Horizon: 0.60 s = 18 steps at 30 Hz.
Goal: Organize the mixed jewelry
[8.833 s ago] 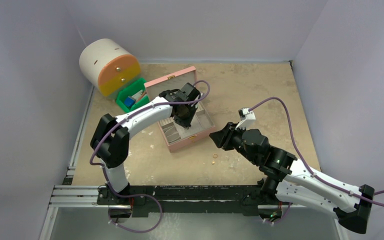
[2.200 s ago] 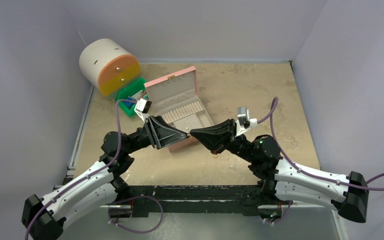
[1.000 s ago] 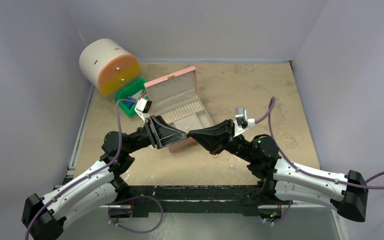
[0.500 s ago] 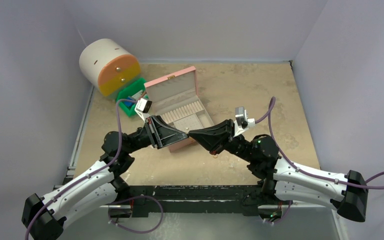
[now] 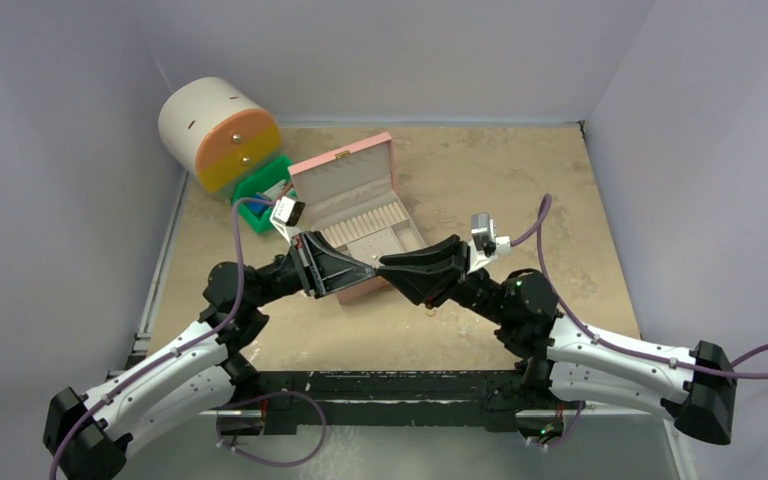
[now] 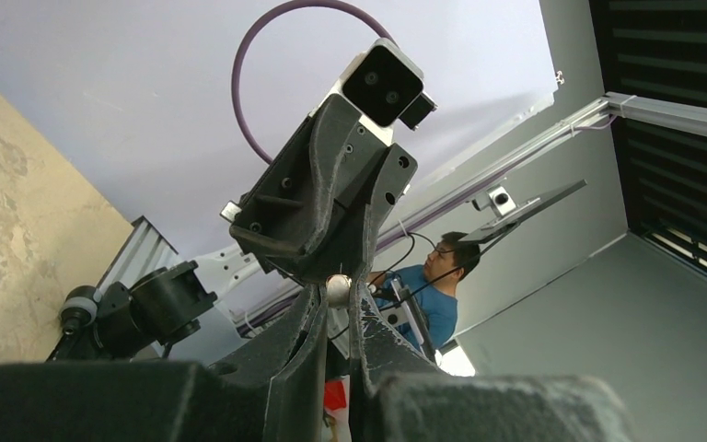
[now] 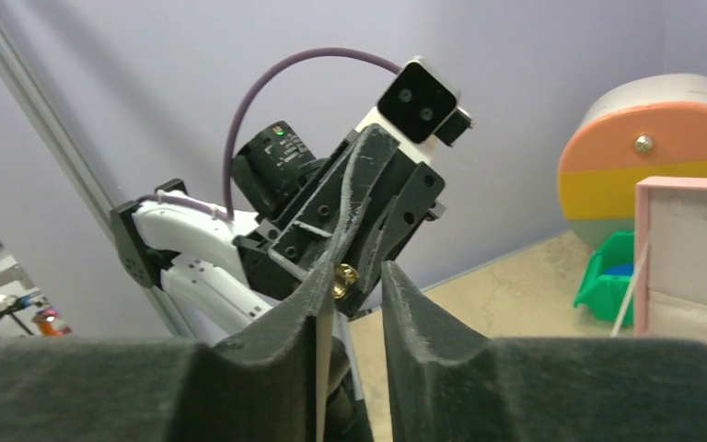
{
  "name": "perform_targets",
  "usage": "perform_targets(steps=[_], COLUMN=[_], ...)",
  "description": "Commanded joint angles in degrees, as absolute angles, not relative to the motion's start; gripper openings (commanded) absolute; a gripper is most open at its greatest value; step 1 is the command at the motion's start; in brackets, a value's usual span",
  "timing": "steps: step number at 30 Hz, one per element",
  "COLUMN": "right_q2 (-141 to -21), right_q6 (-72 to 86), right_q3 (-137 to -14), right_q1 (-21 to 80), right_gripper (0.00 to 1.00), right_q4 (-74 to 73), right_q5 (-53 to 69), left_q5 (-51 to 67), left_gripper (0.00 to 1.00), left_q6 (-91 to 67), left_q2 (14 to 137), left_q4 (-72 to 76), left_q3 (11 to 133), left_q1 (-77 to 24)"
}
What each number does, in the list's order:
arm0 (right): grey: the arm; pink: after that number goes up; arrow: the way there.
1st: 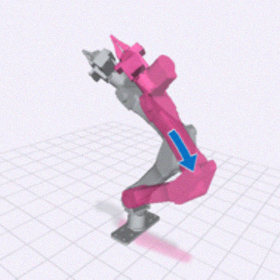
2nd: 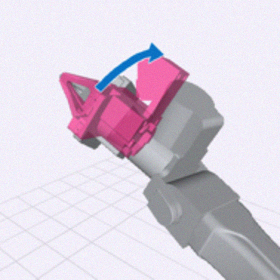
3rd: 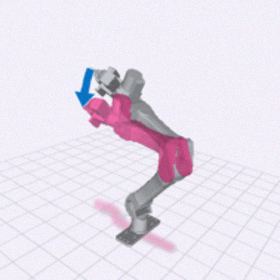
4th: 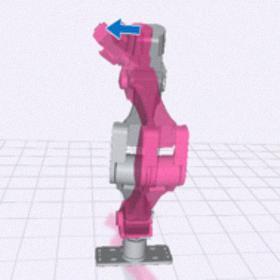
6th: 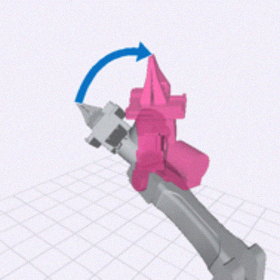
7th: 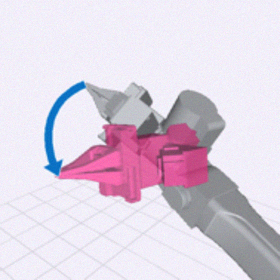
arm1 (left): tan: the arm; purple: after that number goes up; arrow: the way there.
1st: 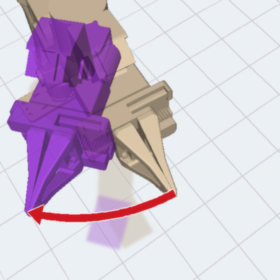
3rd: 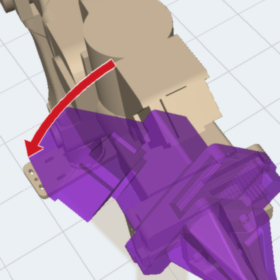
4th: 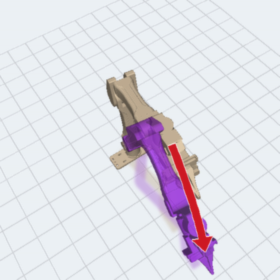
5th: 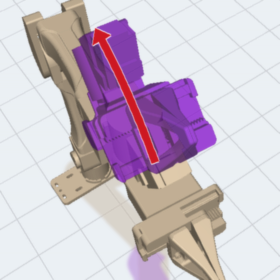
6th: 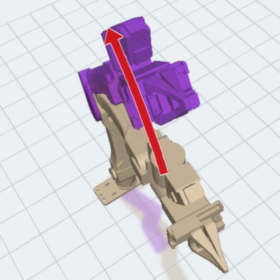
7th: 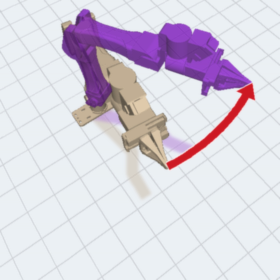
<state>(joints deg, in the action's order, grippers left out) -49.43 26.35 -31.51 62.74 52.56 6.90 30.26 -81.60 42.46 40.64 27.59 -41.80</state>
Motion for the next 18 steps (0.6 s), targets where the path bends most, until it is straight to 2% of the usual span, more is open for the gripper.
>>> perform_targets(steps=[1,10,18], right_q2=[-47.98,-42.79,-38.63], right_q6=[26.37,24.99,25.23], right_q3=[-31.31,-31.05,-34.58], right_q1=[63.06,63.1,63.1], right_gripper=[0.33,0.54,0.58], right_q4=[54.55,46.97,23.72], right_q5=[6.66,1.09,-15.02], left_q5=[30.09,29.01,25.36], left_gripper=[0.0,0.0,0.0], left_q6=[-78.25,-66.91,-50.93], left_q2=[41.69,41.76,46.49], left_q4=[38.56,21.85,-2.29], left_q3=[31.02,35.7,46.47], left_q1=[-42.1,-42.1,-42.12])
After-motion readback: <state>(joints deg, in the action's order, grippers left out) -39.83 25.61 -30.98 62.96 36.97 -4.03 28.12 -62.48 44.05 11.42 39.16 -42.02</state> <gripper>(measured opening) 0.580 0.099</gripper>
